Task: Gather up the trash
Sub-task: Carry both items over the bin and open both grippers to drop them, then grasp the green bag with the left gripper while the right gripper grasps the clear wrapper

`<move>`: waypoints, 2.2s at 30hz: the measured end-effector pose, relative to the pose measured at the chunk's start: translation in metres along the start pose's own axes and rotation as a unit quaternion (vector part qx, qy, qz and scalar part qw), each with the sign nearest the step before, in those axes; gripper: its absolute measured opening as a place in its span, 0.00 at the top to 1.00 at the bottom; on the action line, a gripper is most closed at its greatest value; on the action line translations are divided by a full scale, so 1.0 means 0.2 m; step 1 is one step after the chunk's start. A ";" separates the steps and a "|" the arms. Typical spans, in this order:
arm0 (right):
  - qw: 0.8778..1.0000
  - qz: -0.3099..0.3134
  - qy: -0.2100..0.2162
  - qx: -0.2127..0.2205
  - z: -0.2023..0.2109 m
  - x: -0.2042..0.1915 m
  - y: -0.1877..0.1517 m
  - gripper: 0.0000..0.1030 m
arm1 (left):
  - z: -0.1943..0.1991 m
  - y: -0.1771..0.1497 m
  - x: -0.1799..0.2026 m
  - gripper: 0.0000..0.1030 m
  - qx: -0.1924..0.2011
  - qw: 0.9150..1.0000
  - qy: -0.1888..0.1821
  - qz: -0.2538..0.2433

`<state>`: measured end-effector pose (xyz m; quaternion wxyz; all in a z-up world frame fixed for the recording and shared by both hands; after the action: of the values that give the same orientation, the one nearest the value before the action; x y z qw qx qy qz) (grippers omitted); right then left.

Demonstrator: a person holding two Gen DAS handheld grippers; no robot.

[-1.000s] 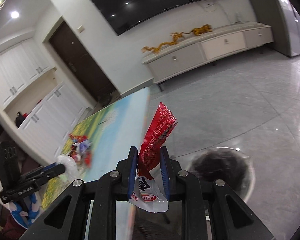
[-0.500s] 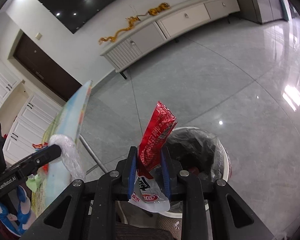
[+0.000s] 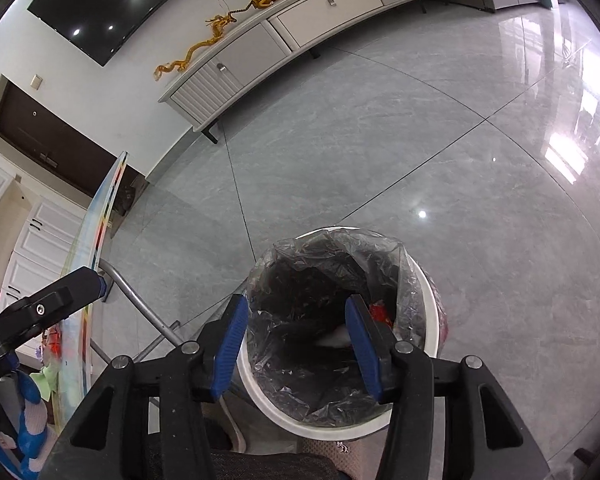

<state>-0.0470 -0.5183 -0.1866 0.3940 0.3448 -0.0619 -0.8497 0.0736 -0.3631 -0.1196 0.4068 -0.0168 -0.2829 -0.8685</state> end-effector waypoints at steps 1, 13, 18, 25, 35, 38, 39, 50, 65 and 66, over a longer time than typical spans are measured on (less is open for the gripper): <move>1.000 -0.001 -0.001 0.000 0.00 0.00 0.00 0.53 | 0.01 0.00 0.00 0.45 0.001 1.000 0.001 0.000; 1.000 -0.003 -0.008 0.015 0.07 -0.02 0.00 0.51 | 0.18 -0.06 -0.02 0.45 0.033 0.999 0.016 0.002; 1.000 0.004 -0.007 0.026 0.13 -0.08 -0.01 0.49 | 0.32 -0.12 -0.09 0.45 0.060 0.998 0.035 0.011; 0.999 0.029 0.000 0.046 0.23 -0.22 0.00 0.49 | 0.55 -0.23 -0.23 0.43 0.106 0.991 0.060 0.047; 0.994 0.080 0.015 0.068 0.37 -0.51 -0.06 0.49 | 0.87 -0.38 -0.48 0.38 0.158 0.979 0.088 0.090; 0.993 0.094 0.016 0.075 0.41 -0.60 -0.08 0.49 | 0.98 -0.44 -0.56 0.33 0.176 0.974 0.100 0.100; 0.992 0.100 0.015 0.077 0.43 -0.63 -0.09 0.49 | 1.03 -0.46 -0.59 0.31 0.185 0.971 0.105 0.105; 0.979 0.183 0.041 0.083 0.48 -1.07 -0.18 0.48 | 1.47 -0.77 -1.06 0.28 0.248 0.935 0.195 0.160; 0.958 0.267 0.099 -0.028 -0.08 -1.56 -0.39 0.48 | 1.24 -0.95 -1.36 0.25 0.177 0.937 0.232 0.192; 0.956 0.272 0.102 -0.035 -0.11 -1.58 -0.40 0.48 | 1.21 -0.94 -1.37 0.25 0.172 0.938 0.233 0.190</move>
<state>0.0597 -0.2341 -0.0645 0.6261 0.3856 -0.0830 -0.6726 0.0736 0.0452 -0.0770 0.6154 0.2029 -0.3165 -0.6928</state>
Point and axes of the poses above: each gripper's, at about its wrist camera, not at the fingertips, and z roughly against the way its jaws point, x to its right, y to its top, the point moved 3 cm from there along -z, roughly the way its jaws point, and after that the axes turned 3 degrees about -z, right-handed, at the moved point
